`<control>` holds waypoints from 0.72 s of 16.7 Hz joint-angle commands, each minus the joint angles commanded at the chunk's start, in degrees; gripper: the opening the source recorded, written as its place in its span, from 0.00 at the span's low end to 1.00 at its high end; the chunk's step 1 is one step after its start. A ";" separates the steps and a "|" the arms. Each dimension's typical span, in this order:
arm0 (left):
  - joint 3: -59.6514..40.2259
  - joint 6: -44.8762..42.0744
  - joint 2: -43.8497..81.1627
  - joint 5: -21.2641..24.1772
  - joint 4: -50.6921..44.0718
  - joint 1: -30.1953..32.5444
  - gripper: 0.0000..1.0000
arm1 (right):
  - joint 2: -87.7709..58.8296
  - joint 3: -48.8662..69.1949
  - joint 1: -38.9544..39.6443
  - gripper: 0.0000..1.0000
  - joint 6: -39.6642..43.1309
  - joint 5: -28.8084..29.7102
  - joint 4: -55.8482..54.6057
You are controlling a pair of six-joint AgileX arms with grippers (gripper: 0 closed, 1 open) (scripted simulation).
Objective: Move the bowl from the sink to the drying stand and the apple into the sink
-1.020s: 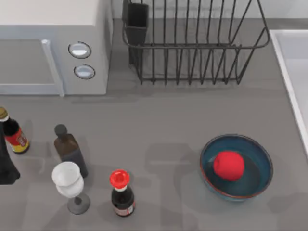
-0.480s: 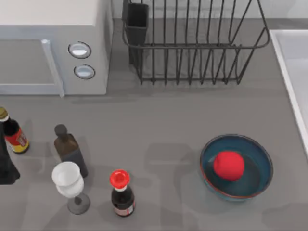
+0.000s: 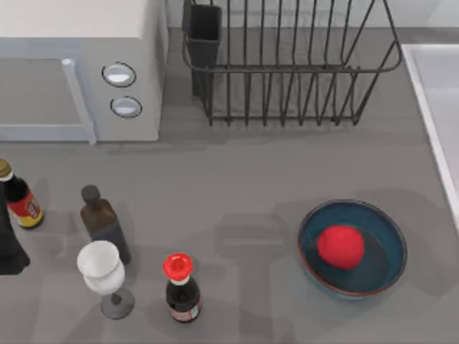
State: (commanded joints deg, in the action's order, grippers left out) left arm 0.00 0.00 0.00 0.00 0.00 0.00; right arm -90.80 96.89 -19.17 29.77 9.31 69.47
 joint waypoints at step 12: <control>0.00 0.00 0.00 0.00 0.00 0.00 1.00 | -5.30 -1.50 55.37 0.00 -26.78 30.37 -55.58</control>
State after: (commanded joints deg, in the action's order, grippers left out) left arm 0.00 0.00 0.00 0.00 0.00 0.00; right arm -96.10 95.39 36.20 2.99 39.68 13.90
